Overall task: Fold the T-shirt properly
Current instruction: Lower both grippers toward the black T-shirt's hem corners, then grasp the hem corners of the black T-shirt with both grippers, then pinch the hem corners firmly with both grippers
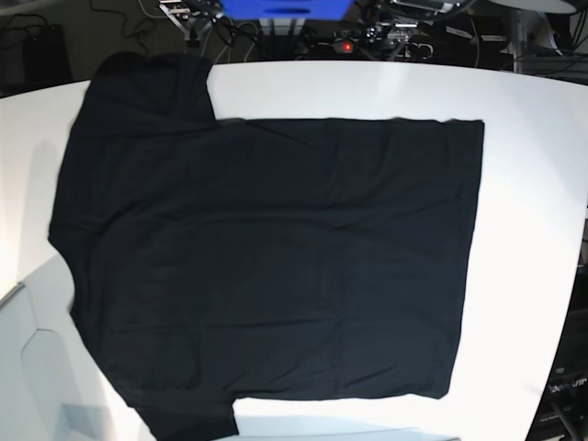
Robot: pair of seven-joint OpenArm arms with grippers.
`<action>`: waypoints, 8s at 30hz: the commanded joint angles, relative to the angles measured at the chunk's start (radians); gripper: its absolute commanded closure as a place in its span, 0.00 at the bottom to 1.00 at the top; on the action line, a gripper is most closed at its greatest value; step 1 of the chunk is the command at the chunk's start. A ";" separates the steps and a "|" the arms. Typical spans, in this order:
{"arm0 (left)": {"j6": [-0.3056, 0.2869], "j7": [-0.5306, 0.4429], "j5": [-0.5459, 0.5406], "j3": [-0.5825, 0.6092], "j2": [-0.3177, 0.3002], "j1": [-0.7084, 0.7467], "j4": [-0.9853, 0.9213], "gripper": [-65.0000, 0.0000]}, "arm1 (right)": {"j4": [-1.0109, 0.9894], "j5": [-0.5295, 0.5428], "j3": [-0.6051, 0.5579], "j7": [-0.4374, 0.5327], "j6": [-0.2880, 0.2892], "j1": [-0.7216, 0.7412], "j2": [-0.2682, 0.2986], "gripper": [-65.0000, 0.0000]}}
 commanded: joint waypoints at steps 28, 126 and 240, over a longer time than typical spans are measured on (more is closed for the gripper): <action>0.009 0.004 -0.003 -0.002 -0.131 0.465 0.550 1.00 | 0.608 0.005 -0.004 0.001 0.024 -0.472 0.004 1.00; -0.137 0.100 -0.358 -0.401 -0.208 0.598 1.432 1.00 | 1.774 0.005 0.231 -0.164 0.068 -0.692 0.148 0.53; -0.137 0.100 -0.356 -0.499 -0.206 0.650 1.553 1.00 | 1.600 0.003 0.676 -0.529 0.717 -0.379 0.010 1.00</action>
